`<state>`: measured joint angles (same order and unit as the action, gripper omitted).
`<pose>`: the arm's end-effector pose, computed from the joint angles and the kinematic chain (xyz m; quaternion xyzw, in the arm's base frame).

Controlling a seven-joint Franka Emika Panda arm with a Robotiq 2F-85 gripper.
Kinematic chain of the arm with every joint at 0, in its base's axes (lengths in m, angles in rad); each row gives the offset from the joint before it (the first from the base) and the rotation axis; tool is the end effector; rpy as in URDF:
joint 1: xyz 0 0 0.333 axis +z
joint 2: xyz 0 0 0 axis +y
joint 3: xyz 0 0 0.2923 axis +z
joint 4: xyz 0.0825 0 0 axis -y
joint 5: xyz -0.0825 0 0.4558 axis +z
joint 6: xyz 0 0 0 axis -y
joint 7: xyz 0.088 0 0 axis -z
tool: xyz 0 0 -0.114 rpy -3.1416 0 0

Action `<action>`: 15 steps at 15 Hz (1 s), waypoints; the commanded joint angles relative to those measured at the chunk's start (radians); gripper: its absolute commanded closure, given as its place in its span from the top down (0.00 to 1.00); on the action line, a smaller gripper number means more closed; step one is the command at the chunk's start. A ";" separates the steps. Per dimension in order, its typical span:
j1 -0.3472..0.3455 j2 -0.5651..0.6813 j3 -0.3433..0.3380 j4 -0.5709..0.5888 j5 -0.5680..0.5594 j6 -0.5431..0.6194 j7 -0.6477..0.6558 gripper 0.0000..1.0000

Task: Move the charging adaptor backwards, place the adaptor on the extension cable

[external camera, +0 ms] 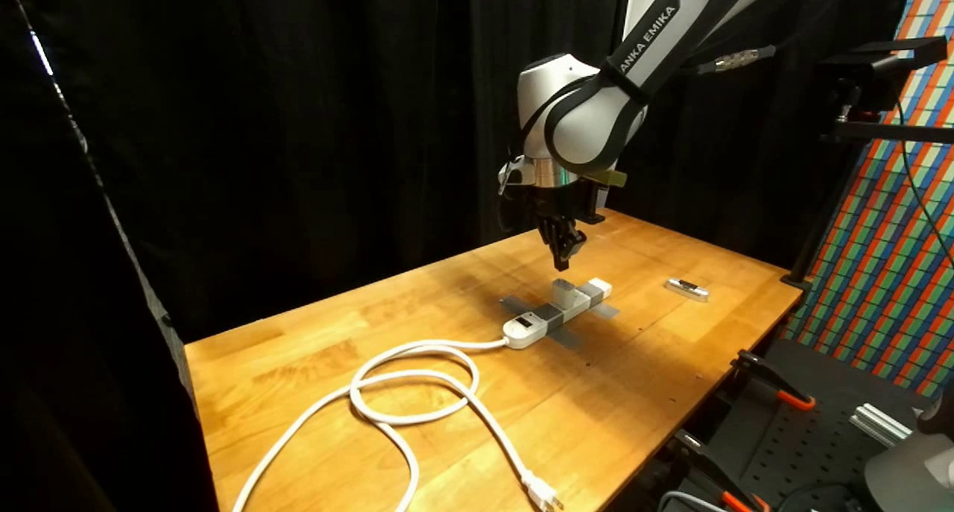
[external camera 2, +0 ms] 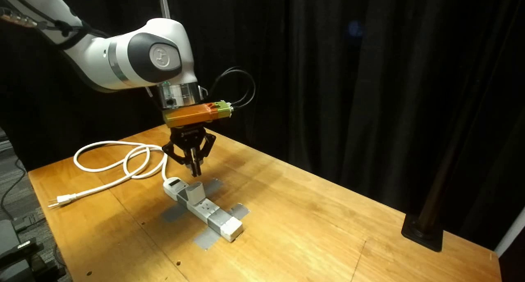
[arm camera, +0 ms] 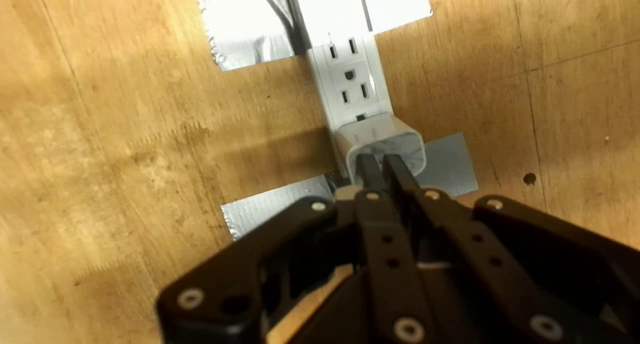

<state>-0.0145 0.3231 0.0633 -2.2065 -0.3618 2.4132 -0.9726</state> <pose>0.5746 0.0265 0.1355 0.7895 0.6027 -0.0952 0.0664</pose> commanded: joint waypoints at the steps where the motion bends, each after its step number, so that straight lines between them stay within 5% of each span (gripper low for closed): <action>1: -0.013 0.025 0.007 0.035 0.033 -0.042 -0.050 0.12; 15: -0.058 0.092 0.027 0.027 0.129 -0.026 -0.163 0.12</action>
<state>-0.0425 0.3810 0.0686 -2.1933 -0.2941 2.3940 -1.0670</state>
